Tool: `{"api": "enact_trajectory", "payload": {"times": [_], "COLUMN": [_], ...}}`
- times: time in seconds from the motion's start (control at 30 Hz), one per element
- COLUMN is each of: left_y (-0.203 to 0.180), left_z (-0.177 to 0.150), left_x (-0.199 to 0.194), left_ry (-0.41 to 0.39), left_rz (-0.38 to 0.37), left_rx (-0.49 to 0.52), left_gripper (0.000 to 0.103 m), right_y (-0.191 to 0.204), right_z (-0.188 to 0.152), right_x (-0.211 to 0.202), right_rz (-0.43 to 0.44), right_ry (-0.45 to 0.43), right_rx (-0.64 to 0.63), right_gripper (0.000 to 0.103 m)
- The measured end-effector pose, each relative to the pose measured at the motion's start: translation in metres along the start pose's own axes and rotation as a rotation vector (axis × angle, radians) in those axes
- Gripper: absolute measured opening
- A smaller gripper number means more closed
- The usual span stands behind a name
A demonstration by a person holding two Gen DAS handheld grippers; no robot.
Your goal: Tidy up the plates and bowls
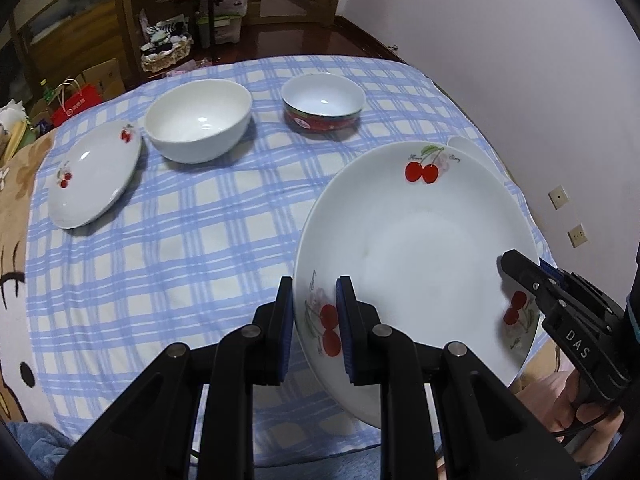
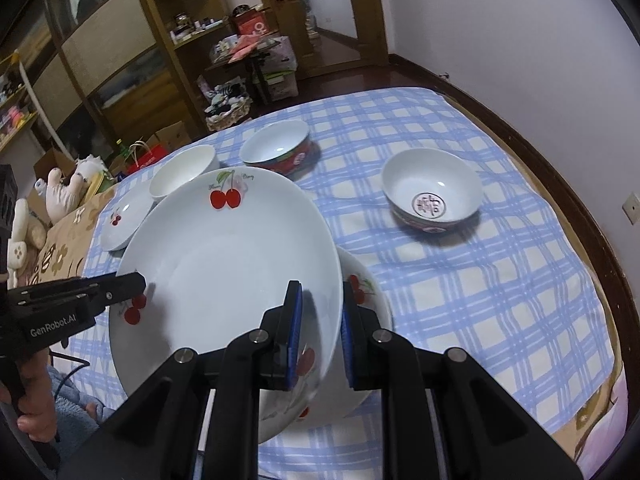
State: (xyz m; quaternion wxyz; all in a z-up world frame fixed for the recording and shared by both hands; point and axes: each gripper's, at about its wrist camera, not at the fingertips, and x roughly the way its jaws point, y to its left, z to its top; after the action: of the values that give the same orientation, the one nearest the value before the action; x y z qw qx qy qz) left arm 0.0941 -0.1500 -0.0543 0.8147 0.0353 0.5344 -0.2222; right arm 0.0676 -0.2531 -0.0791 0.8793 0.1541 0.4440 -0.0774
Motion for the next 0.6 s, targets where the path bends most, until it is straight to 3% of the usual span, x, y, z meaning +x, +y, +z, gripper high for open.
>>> {"api": "enact_trajectory", "payload": {"times": [0.6], "left_y": [-0.002], "left_z": [-0.008], "left_x": [0.044], "left_ry": [0.051], "left_rz": [-0.012], "left_rx": [0.015], "left_gripper": [0.02], "right_y": [-0.016], "right_z": [-0.016], "right_x": [0.033], "right_rz": [-0.024], "right_ry": [0.061], "right_rx": [0.015], "right_gripper": [0.019]}}
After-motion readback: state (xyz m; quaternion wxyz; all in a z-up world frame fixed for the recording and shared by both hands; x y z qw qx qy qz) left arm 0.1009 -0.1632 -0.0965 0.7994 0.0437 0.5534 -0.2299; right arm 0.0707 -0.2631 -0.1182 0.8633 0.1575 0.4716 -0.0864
